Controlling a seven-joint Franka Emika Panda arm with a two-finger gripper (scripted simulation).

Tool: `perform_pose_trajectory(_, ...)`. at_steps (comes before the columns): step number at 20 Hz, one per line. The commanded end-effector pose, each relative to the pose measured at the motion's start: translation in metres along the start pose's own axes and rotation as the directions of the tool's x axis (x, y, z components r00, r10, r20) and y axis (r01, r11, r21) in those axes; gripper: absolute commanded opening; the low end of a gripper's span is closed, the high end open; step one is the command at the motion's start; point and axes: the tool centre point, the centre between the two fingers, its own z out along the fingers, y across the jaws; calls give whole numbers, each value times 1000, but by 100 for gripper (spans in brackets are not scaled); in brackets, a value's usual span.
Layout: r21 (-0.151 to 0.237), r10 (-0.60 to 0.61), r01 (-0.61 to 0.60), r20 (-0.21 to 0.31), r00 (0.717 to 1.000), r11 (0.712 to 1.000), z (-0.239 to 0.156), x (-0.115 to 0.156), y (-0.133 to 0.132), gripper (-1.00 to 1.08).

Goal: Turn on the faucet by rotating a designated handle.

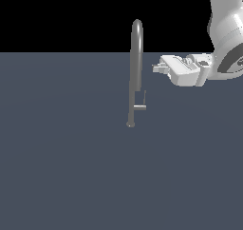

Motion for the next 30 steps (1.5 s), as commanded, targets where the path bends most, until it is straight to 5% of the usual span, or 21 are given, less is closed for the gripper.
perform_pose_trajectory(1,-13,68,-68,6,998,998,14,26,1,-100)
perform_pose_trajectory(11,-47,216,-216,5,976,975,45,84,11,-100)
perform_pose_trajectory(17,-51,226,-225,4,974,973,48,88,12,-100)
perform_pose_trajectory(24,2,195,-195,19,981,981,35,86,4,-100)
perform_pose_trajectory(30,6,193,-193,20,981,981,33,86,4,-100)
